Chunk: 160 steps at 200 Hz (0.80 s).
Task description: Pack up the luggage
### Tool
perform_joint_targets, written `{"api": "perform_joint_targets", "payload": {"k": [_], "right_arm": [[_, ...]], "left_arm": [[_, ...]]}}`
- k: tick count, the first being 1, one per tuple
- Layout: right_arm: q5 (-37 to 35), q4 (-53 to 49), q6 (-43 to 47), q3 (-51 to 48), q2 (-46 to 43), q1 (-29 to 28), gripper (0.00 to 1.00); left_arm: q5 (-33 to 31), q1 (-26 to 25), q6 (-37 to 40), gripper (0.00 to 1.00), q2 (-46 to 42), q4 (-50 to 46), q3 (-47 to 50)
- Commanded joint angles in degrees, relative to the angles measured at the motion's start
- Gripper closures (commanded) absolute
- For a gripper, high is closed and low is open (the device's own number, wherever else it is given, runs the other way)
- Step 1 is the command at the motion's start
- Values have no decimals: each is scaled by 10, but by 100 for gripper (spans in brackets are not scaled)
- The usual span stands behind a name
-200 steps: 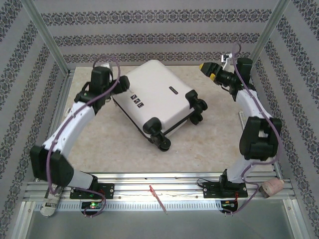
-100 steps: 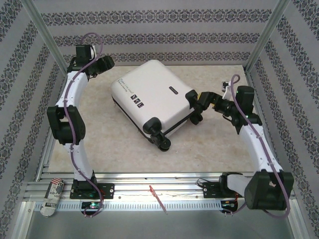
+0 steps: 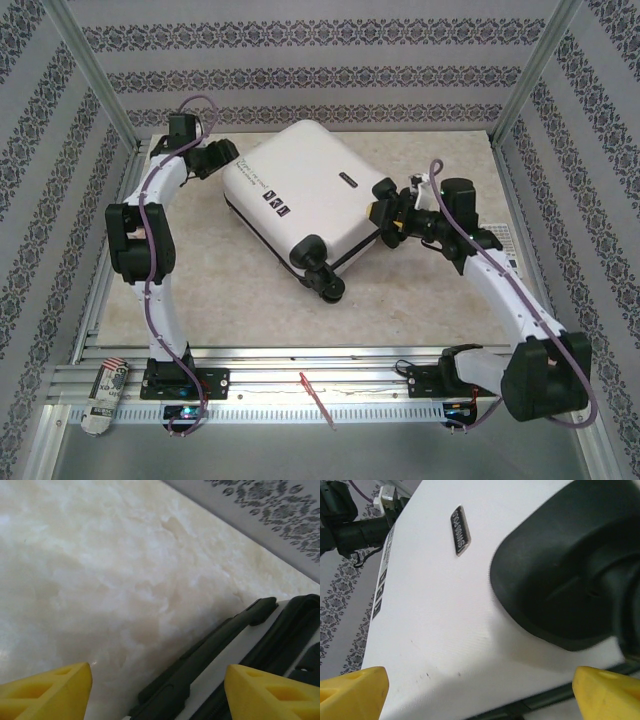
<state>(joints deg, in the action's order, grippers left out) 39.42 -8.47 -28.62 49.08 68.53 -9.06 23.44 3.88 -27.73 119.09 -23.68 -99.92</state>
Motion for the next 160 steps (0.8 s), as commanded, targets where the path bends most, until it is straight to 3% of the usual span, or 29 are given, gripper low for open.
{"api": "perform_joint_targets", "payload": {"k": [1, 93, 160], "right_arm": [[-27, -2, 17, 26, 52, -16, 6], [9, 15, 44, 191, 239, -33, 6], [93, -37, 63, 489, 476, -103, 10]], "left_arm": [[18, -20, -6, 30, -56, 20, 57], [17, -73, -60, 33, -196, 124, 300], [-111, -145, -138, 32, -388, 147, 464]]}}
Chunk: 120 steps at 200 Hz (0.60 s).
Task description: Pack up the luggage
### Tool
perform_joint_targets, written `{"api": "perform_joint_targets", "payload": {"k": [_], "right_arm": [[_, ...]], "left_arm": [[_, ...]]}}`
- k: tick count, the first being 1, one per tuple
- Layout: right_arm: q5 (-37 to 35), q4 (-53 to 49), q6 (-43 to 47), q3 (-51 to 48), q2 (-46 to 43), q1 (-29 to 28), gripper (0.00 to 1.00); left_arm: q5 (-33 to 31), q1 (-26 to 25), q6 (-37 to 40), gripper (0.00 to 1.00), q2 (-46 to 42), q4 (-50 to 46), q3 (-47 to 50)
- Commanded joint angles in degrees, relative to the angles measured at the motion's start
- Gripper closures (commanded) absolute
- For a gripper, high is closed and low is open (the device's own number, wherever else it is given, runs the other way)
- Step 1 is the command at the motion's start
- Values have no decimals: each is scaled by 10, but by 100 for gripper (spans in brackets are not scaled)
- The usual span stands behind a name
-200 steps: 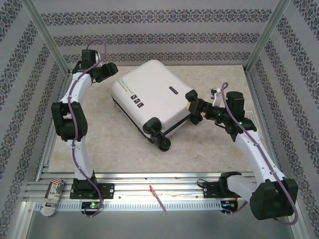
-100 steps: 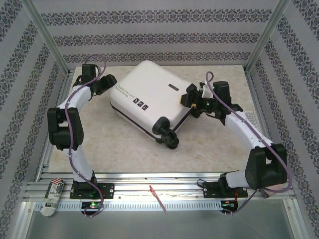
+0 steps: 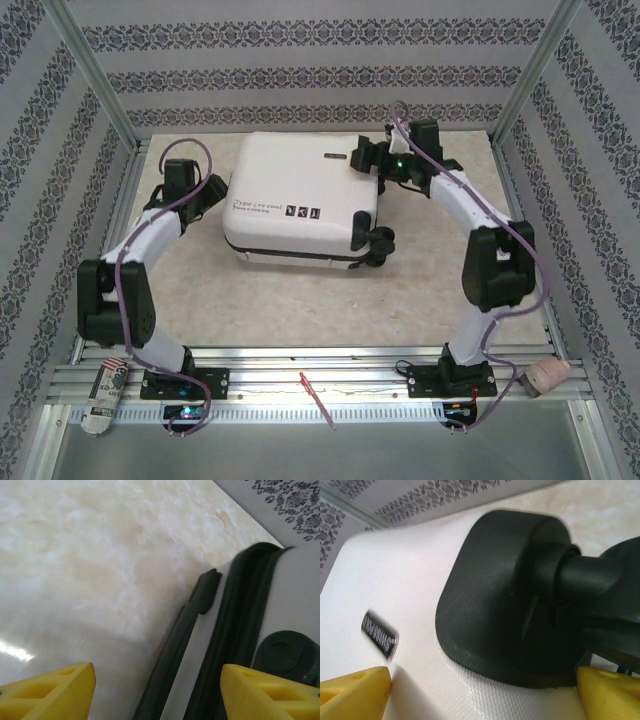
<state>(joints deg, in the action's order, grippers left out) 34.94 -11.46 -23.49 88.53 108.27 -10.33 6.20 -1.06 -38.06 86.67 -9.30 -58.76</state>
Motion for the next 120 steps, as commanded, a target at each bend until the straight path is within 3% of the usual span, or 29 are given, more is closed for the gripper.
{"api": "perform_joint_targets", "payload": {"k": [1, 60, 120], "right_arm": [[140, -8, 11, 99, 82, -91, 10], [198, -27, -16, 271, 193, -108, 11], [172, -17, 10, 181, 120, -53, 9]], "left_arm": [[61, -97, -35, 32, -67, 4, 54], [-25, -109, -59, 29, -139, 1, 116], [-58, -109, 5, 27, -127, -84, 27]]}}
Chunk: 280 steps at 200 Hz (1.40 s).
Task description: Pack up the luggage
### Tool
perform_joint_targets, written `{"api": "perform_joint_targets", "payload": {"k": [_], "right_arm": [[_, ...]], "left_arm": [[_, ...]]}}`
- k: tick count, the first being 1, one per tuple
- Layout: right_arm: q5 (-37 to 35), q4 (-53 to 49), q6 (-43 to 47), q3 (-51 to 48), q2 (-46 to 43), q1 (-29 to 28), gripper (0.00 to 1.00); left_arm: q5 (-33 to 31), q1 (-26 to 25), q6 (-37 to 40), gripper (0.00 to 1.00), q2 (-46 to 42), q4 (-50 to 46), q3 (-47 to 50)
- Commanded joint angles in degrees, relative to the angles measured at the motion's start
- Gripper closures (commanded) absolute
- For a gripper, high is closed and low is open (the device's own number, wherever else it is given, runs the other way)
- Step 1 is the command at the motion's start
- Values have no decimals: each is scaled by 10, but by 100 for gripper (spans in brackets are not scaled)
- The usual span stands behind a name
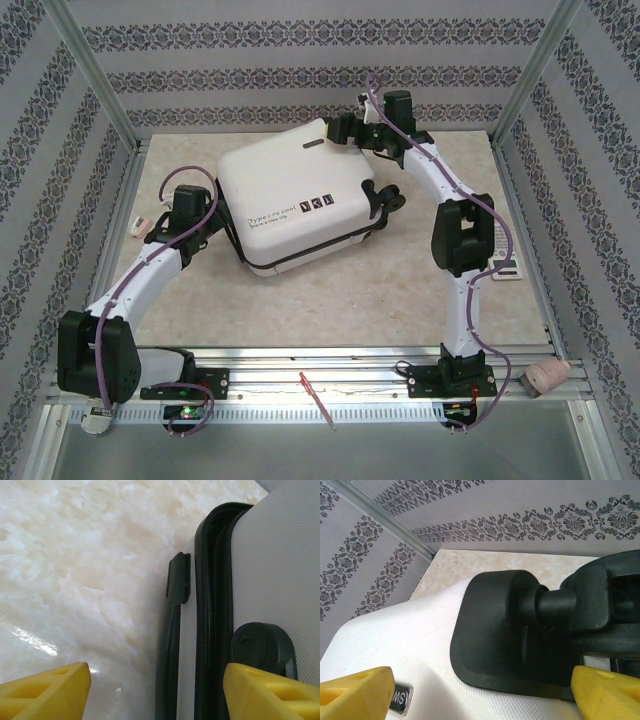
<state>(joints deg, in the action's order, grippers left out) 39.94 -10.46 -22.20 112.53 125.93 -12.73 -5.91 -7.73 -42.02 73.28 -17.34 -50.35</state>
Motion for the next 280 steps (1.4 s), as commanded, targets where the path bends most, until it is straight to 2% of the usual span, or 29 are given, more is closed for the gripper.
{"api": "perform_joint_targets", "payload": {"k": [1, 40, 70, 93, 156, 217, 251, 280], "right_arm": [[122, -26, -3, -62, -58, -28, 9], [112, -7, 2, -133, -102, -10, 8], [134, 4, -9, -124, -92, -18, 8], [148, 1, -16, -75, -73, -39, 9], [188, -32, -65, 161, 13, -78, 9], [200, -38, -80, 217, 56, -83, 9], [215, -46, -105, 273, 115, -71, 10], [197, -53, -85, 253, 90, -48, 10]], "left_arm": [[62, -42, 46, 27, 7, -5, -58], [39, -42, 75, 25, -13, -31, -92], [54, -42, 77, 24, -23, -23, -93], [66, -42, 74, 25, -23, -26, -95], [67, -42, 68, 24, -30, -22, -73], [63, -41, 74, 24, -15, -21, -72], [52, -41, 77, 24, -14, -28, -75], [37, -41, 91, 24, -33, -52, -87]]}}
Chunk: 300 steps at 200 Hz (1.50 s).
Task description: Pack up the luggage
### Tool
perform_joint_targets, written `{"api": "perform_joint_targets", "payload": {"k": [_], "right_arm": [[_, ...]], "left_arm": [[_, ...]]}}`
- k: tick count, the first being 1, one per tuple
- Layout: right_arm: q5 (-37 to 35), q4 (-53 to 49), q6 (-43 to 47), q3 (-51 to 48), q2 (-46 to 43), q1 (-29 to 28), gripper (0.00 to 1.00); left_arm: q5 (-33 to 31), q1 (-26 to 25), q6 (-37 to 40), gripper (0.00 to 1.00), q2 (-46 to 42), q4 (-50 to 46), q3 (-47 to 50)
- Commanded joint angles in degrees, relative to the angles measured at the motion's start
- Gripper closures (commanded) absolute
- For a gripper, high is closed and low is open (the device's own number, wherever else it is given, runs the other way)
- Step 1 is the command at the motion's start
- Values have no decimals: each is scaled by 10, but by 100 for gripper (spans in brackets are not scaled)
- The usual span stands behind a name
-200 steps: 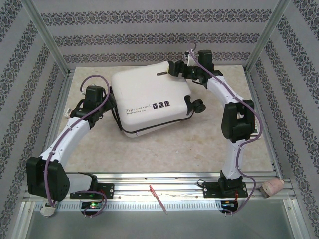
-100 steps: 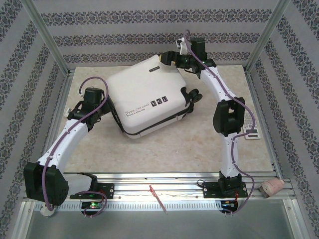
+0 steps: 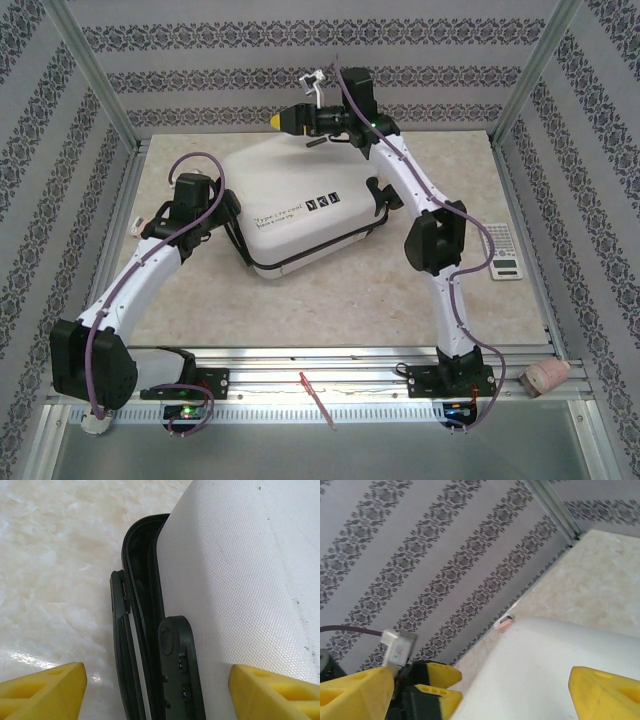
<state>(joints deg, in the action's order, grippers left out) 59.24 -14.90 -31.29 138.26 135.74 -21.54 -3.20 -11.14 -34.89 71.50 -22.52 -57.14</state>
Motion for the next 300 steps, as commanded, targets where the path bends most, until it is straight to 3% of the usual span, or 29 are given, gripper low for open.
{"api": "perform_joint_targets", "payload": {"k": [1, 49, 115, 166, 195, 239, 260, 300], "right_arm": [[4, -10, 7, -6, -9, 41, 10], [-55, 17, 66, -216, -167, 95, 9], [-149, 67, 78, -574, -407, 185, 6], [-181, 55, 73, -738, -536, 238, 2], [-163, 128, 5, -818, -546, 252, 2], [-149, 365, -162, -925, -496, 257, 2], [-148, 529, -259, -968, -457, 255, 2], [-134, 713, -365, -978, -379, 243, 17]], "left_arm": [[8, -7, 20, 24, -16, -2, -19], [-11, -7, 62, 22, -64, -39, -54], [95, -14, 88, 22, -58, 3, -85], [106, -26, 84, 22, -33, 20, -87], [108, -28, 80, 22, -22, 23, -86], [111, -33, 77, 22, -16, 27, -82], [109, -35, 76, 22, -17, 29, -78], [108, -38, 74, 22, -20, 28, -72]]}}
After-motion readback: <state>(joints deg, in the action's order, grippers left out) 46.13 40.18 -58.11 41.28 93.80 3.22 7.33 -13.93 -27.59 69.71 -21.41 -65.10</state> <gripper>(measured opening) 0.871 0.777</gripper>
